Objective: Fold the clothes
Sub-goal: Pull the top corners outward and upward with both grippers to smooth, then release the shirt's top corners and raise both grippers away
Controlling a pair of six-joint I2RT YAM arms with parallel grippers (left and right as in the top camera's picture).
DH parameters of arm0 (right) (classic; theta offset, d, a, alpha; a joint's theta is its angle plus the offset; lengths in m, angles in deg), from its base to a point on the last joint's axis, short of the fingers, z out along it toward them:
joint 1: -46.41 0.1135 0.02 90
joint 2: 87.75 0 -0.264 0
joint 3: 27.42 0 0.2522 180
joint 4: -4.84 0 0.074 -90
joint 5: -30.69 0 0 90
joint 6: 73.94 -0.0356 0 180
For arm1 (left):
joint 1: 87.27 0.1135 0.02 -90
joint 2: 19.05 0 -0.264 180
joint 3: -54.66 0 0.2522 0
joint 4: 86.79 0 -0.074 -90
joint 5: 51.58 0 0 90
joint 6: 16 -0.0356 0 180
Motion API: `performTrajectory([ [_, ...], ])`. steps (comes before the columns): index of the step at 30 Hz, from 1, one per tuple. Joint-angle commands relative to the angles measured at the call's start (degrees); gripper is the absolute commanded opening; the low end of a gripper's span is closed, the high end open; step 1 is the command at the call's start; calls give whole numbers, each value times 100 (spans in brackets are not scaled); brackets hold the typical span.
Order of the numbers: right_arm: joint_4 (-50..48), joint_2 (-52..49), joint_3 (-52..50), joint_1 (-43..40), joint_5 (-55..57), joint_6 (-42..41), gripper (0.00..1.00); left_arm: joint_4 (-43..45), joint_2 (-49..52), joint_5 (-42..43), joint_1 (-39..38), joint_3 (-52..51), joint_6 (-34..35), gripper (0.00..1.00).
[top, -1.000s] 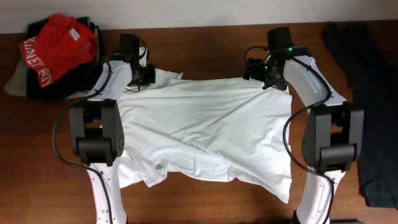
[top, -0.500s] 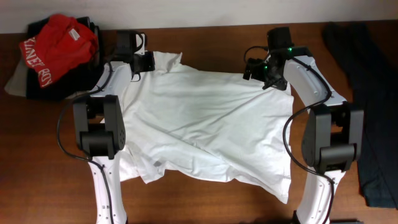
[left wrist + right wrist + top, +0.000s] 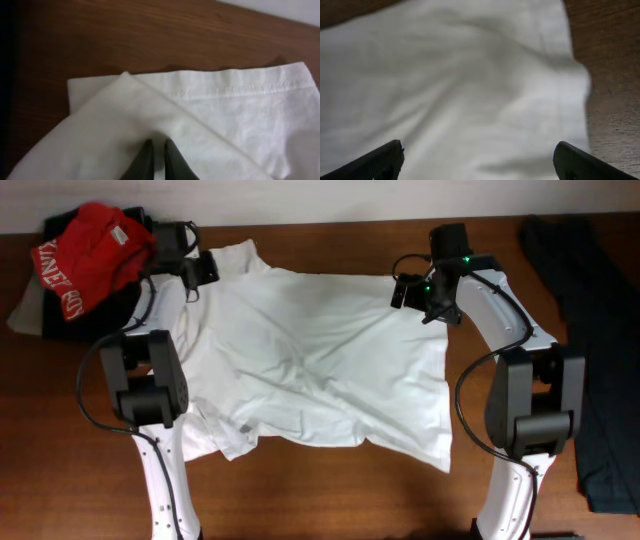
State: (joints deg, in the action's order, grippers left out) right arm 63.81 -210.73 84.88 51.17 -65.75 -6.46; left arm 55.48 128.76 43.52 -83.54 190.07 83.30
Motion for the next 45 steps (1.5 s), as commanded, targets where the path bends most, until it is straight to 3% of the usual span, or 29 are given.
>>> performTrajectory([
  [1,-4,-20,-31,11,111,-44,99,-546,315,-361,94,907,24,22],
  [3,-2,-20,-31,11,109,-44,99,-955,315,-350,76,1517,24,37],
  [4,-2,-20,-31,11,109,-44,99,-1152,315,-337,66,1775,24,47],
  [5,-2,-20,-31,11,111,-44,99,-1355,315,-315,55,2035,24,63],
  [6,0,-20,-31,11,109,-44,99,-1567,315,-284,42,2277,24,69],
  [12,66,-20,-31,11,87,-42,100,-3036,315,68,-72,3598,22,75],
  [13,151,-20,-31,11,94,-39,88,-3394,315,162,-105,3825,22,75],
  [14,249,-20,-31,11,94,-33,70,-3803,315,227,-138,4048,24,75],
  [16,376,-20,-96,11,94,-22,47,-4483,315,264,-190,4306,24,76],
  [20,494,-22,-592,11,107,-20,4,-5495,328,262,-251,4358,24,93],
  [34,560,-22,-1204,-37,1145,-22,4,-5976,328,258,-245,4350,24,99],
  [45,79,-22,-1198,-1032,1311,374,4,-6251,328,262,-247,4350,0,99],
])
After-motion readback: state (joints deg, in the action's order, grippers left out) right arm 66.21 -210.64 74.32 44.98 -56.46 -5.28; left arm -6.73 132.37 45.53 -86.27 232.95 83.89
